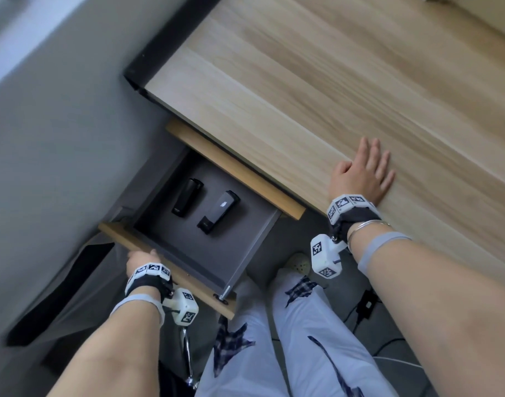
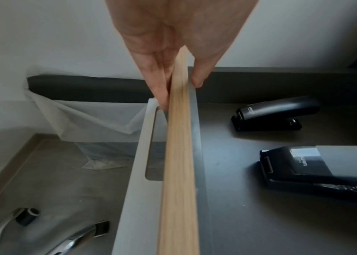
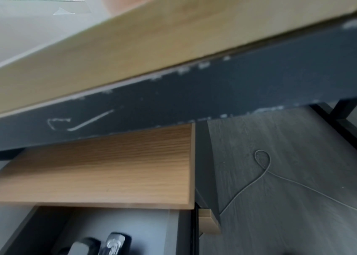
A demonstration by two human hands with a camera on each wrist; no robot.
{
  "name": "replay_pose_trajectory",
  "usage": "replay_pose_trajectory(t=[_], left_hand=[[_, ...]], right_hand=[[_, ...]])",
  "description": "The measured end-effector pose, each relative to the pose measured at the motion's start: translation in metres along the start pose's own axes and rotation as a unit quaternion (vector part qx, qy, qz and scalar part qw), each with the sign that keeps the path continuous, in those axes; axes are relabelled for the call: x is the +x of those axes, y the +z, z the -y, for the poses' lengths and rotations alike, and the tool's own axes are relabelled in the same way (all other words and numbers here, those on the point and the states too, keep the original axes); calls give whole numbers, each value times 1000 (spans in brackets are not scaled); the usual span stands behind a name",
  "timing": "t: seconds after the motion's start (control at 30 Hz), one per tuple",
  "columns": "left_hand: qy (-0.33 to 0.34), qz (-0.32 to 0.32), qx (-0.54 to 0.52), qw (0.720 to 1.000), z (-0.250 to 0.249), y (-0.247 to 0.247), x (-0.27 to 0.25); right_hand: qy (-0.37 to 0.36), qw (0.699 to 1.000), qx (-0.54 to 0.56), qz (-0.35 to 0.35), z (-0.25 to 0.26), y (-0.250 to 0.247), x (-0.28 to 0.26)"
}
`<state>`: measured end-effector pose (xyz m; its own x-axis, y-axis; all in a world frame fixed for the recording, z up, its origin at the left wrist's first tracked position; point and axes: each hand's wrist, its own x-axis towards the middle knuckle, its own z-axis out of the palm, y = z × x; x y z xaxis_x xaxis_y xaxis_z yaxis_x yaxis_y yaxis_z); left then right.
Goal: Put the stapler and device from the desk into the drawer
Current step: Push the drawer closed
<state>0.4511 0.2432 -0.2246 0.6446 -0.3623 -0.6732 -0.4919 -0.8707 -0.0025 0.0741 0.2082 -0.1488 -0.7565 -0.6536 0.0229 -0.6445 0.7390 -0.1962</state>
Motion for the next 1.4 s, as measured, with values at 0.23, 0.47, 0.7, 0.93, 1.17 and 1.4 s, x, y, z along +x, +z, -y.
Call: replay_pose_trajectory(t=[0.23,0.47,0.7,0.93,1.17,1.4], left_hand=[[56,14,-69,996,-51,15,-20],[105,66,-158,980,-101,28,-29],[121,170,-242,948,-151,40,-45],[149,221,-274,924,-180,58,-52],[118,280,-351,886,-185,60,-56],[112,301,-353,879,-190,66,-44]], right_hand=[[-5,1000,8,-1,0,1,0],[-9,1000,7,-8,1,0,0],[-10,1000,-13,-17,2,-1,0],[-10,1000,-16,-23,2,-1,0],[-9,1000,-23,-10,2,-3,1],[-8,1000,-16,-13,4,-3,1]])
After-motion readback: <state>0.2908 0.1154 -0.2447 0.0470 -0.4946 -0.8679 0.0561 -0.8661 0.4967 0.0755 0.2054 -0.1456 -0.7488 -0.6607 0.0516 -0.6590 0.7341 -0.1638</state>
